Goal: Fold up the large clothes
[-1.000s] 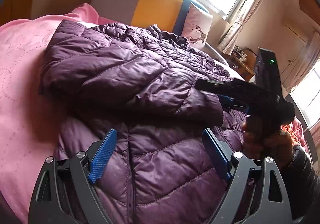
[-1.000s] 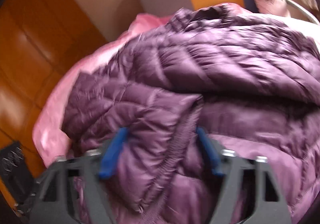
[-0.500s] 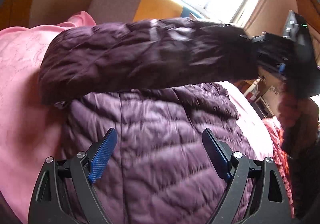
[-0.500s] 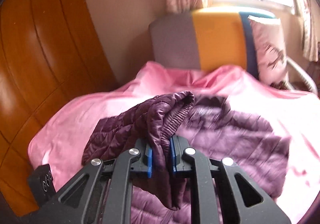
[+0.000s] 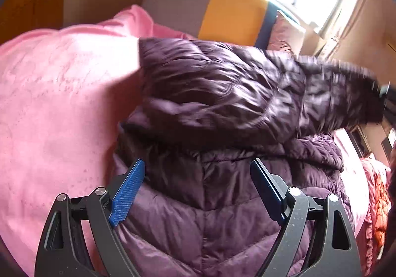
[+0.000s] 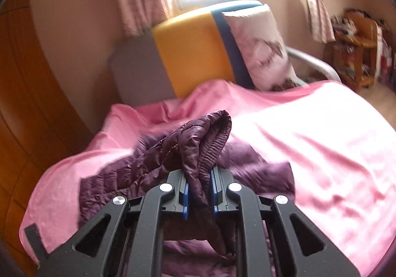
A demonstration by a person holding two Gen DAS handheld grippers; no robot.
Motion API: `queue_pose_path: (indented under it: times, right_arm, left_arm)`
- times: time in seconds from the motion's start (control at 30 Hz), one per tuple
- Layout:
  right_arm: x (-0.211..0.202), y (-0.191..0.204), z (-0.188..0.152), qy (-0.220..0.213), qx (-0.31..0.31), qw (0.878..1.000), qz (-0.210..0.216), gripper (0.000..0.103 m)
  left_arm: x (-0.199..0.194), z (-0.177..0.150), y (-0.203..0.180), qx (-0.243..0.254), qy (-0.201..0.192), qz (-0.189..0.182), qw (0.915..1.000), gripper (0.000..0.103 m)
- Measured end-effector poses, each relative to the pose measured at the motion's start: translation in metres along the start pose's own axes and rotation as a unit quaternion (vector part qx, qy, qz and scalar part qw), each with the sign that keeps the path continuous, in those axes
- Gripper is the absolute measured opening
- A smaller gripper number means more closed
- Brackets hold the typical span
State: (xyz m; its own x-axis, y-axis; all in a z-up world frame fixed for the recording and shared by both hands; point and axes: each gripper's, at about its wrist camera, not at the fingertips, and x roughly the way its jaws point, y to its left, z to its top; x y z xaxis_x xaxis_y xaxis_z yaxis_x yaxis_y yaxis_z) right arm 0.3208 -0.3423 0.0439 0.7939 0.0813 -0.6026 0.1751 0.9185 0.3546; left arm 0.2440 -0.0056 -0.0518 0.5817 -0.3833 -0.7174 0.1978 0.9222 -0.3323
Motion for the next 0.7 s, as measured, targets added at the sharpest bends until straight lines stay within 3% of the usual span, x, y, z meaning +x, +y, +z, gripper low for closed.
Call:
queue_pose_path:
  times: [0.2,0.3,0.4,0.5,0.6,0.7]
  right_arm:
    - [0.033,-0.056,-0.033,0.061,0.067,0.995,-0.039,0.012]
    - [0.036,-0.068,-0.044,0.072,0.067,0.992,-0.076,0.012]
    - [0.035,-0.071,-0.047,0.076,0.061,0.992,-0.083,0.015]
    - [0.030,-0.071,-0.045,0.058,0.063,0.994,-0.069,0.040]
    - [0.006,-0.061,-0.040,0.014,0.040,0.997,-0.071,0.056]
    - [-0.006,-0.042,-0.040,-0.005,0.015,0.999,-0.036,0.064]
  left_arm:
    - [-0.012,-0.001,0.006,0.006,-0.015,0.018,0.9997,0.086]
    - [-0.023,0.003,0.005,0.023,-0.034,0.031,0.9987,0.086]
    - [-0.031,0.011,0.004,0.023,-0.046,0.031,0.9982,0.086]
    - [-0.034,0.022,0.001,0.025,-0.054,0.027,0.9979,0.086]
    - [-0.034,0.031,-0.008,0.035,-0.060,0.021,0.9974,0.086]
    - [-0.033,0.041,-0.021,0.057,-0.071,0.021,0.9956,0.086]
